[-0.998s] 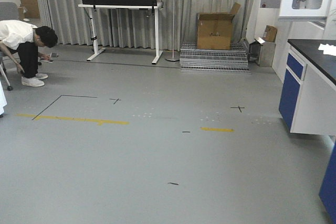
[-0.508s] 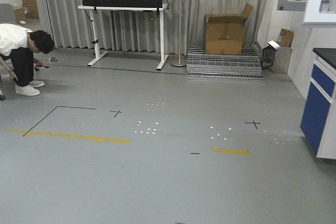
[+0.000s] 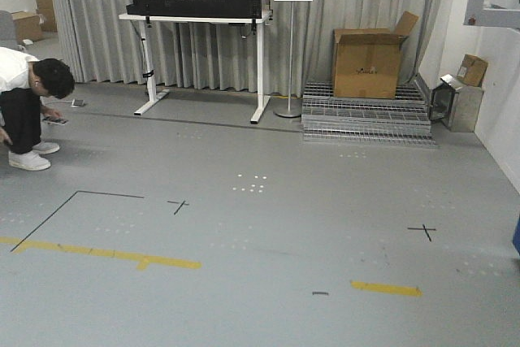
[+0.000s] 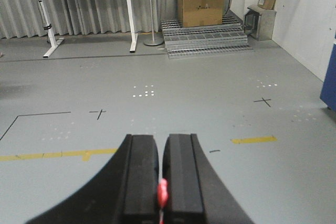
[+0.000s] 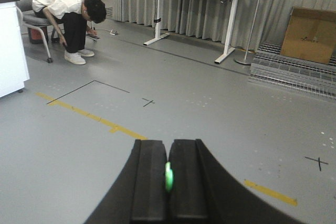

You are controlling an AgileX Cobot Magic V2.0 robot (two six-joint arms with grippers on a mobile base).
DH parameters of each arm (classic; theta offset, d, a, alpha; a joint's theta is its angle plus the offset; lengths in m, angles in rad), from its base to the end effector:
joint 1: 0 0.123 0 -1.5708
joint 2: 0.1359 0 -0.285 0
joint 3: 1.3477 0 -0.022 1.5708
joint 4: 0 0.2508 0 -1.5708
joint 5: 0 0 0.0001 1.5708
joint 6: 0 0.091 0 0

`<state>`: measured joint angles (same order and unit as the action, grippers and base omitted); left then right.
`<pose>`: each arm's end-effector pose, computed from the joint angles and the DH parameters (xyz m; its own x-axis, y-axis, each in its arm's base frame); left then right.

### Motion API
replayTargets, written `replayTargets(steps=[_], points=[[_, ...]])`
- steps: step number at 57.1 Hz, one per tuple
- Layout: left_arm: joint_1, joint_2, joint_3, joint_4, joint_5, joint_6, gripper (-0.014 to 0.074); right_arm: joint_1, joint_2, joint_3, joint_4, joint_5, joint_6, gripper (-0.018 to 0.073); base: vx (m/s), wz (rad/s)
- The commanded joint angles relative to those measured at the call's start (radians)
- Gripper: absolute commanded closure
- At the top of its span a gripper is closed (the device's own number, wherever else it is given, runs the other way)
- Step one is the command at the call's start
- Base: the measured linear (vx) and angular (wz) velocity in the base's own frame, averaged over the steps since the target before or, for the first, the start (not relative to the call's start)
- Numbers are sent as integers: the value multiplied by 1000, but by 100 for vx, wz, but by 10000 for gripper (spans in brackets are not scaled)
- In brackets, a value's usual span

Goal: Sort red and green spoons into left cabinet
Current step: 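Drive the base across the room toward the white cabinet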

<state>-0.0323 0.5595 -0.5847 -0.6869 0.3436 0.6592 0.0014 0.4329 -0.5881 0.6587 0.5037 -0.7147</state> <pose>0.1150 -0.0232 0.3416 -0.1564 0.0067 -0.9877 0.2427 0.9696 -0.0319 0.0837 0.0271 0.3434 -0.1319 -0.1136 -0.9847 -0.3104 0.9482 -0.0678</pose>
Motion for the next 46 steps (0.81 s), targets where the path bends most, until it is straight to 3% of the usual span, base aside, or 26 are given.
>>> replayTargets(steps=[1,46], points=[[-8,-1,-28,-25,-59,-9,597,-4,6,-28,25,-67,-11,562,67,-1],[-8,-1,-28,-24,-61,-9,597,-4,6,-28,25,-59,-11,562,65,-4]])
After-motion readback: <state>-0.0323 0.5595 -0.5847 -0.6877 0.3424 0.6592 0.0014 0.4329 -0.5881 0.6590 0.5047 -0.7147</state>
